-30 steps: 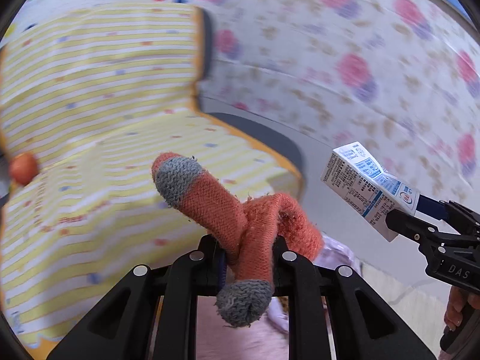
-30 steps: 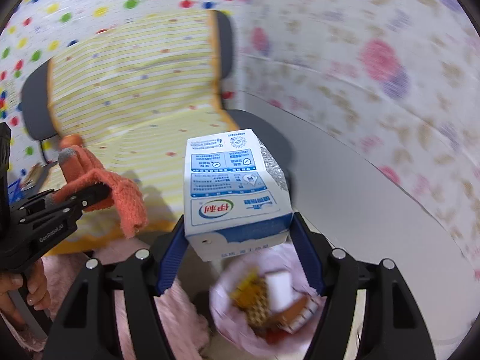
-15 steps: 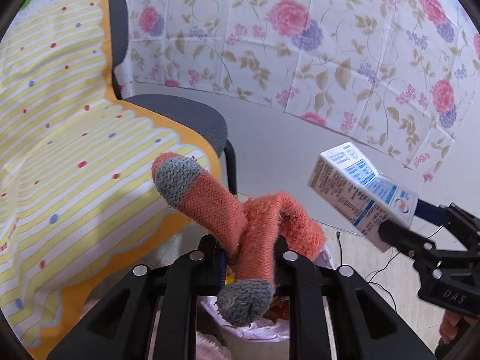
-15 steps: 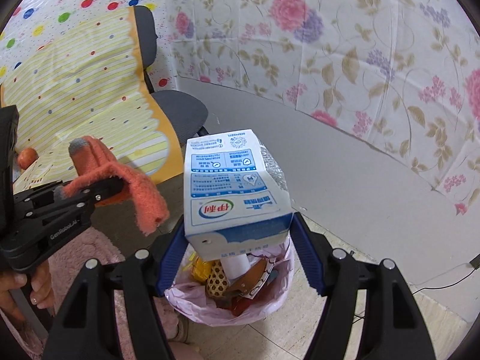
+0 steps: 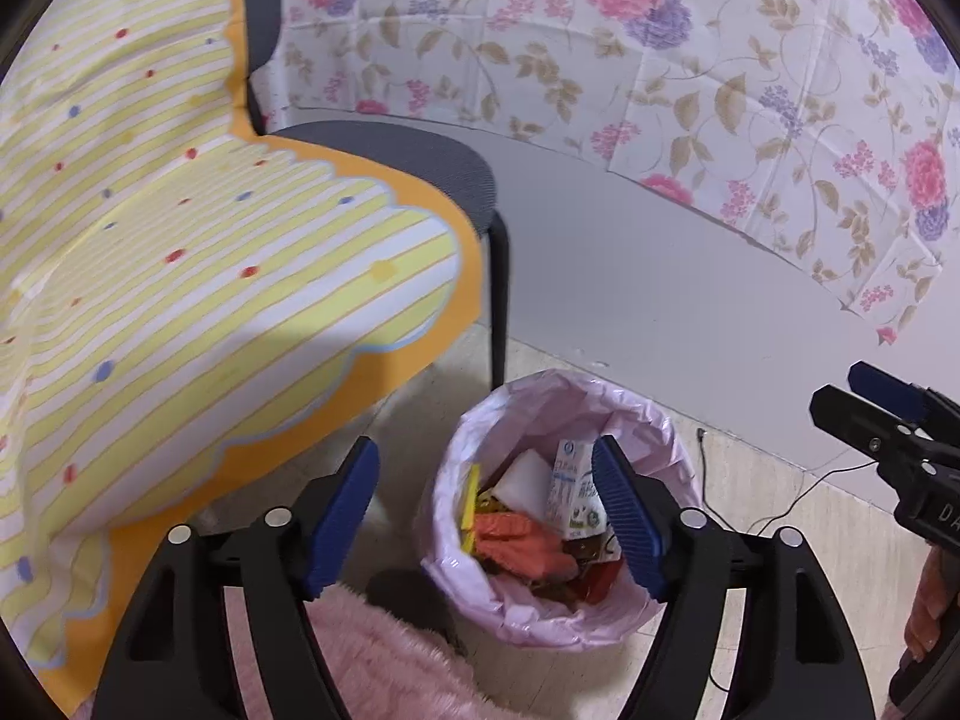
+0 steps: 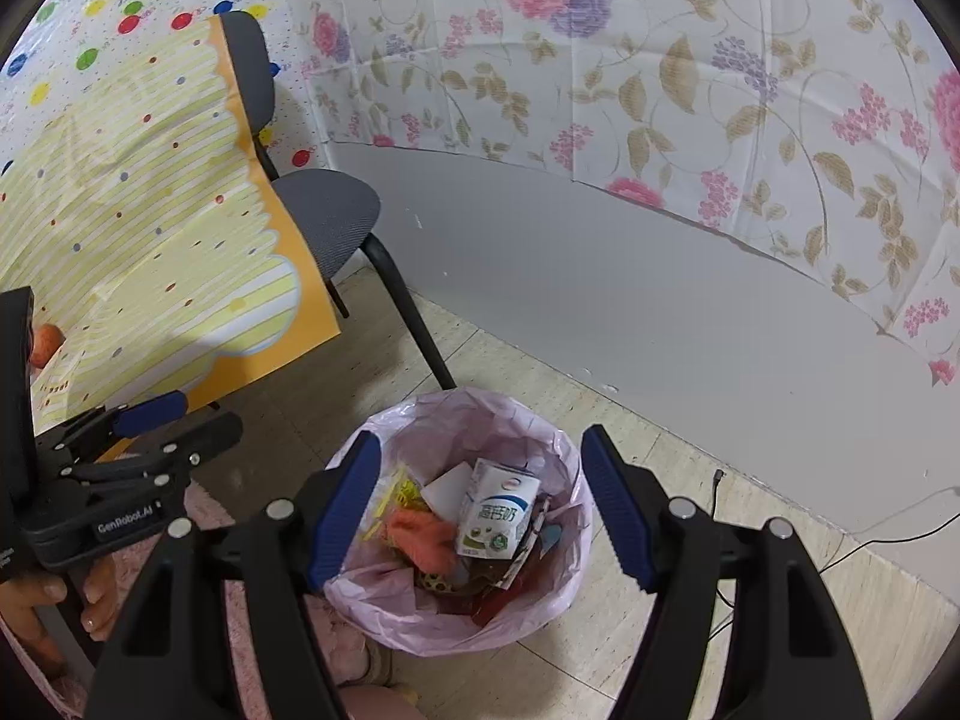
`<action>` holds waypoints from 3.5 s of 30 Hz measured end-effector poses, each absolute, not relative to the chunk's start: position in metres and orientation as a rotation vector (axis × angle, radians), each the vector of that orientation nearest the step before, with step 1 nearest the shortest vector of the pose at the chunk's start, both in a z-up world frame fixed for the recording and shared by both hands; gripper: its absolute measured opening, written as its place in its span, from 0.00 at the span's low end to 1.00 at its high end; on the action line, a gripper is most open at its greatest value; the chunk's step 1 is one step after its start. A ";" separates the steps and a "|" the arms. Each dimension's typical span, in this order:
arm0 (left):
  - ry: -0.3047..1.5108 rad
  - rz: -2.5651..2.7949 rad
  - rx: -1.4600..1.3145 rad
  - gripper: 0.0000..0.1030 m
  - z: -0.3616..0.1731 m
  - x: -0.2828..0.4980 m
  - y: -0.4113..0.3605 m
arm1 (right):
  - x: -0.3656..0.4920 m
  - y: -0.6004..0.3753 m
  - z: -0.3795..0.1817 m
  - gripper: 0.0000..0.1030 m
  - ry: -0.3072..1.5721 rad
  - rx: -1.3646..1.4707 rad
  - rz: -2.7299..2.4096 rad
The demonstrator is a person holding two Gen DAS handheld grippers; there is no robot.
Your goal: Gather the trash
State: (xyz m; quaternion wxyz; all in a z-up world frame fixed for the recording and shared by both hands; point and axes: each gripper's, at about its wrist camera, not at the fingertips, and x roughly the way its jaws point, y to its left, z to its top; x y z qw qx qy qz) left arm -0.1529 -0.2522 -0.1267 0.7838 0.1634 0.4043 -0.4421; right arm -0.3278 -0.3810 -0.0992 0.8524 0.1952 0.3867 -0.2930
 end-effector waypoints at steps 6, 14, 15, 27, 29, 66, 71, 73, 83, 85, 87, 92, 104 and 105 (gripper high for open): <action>0.844 -0.870 0.390 0.87 -0.099 -0.156 -0.228 | -0.328 -0.365 -0.082 0.88 0.823 0.404 -0.572; 0.837 -0.780 0.378 0.87 -0.065 -0.159 -0.190 | -0.326 -0.337 -0.052 0.95 0.824 0.354 -0.551; 0.853 -0.787 0.386 0.87 -0.061 -0.159 -0.185 | -0.325 -0.334 -0.048 0.95 0.825 0.340 -0.551; 0.870 -0.471 0.250 0.87 -0.021 -0.135 -0.082 | -0.271 -0.289 -0.005 0.95 0.777 0.286 -0.337; 0.854 -0.423 0.230 0.87 -0.014 -0.131 -0.067 | -0.258 -0.278 0.002 0.95 0.768 0.263 -0.299; 0.817 -0.171 0.140 0.88 0.011 -0.117 0.031 | -0.192 -0.199 0.020 0.95 0.809 0.130 -0.089; 0.817 -0.171 0.140 0.88 0.011 -0.116 0.030 | -0.192 -0.200 0.020 0.95 0.807 0.131 -0.085; 0.816 -0.171 0.139 0.88 0.011 -0.116 0.030 | -0.192 -0.200 0.020 0.95 0.808 0.131 -0.084; 0.815 -0.170 0.140 0.88 0.012 -0.116 0.029 | -0.191 -0.200 0.019 0.95 0.809 0.132 -0.084; 0.814 -0.169 0.140 0.88 0.011 -0.115 0.029 | -0.191 -0.200 0.020 0.95 0.809 0.131 -0.085; 0.815 -0.170 0.140 0.88 0.011 -0.115 0.030 | -0.191 -0.200 0.020 0.95 0.809 0.132 -0.084; 0.813 -0.171 0.141 0.88 0.012 -0.114 0.030 | -0.191 -0.202 0.018 0.95 0.810 0.134 -0.085; 0.815 -0.170 0.142 0.88 0.012 -0.111 0.030 | -0.190 -0.203 0.017 0.95 0.811 0.133 -0.084; 0.817 -0.169 0.141 0.88 0.011 -0.111 0.030 | -0.190 -0.204 0.016 0.95 0.811 0.133 -0.084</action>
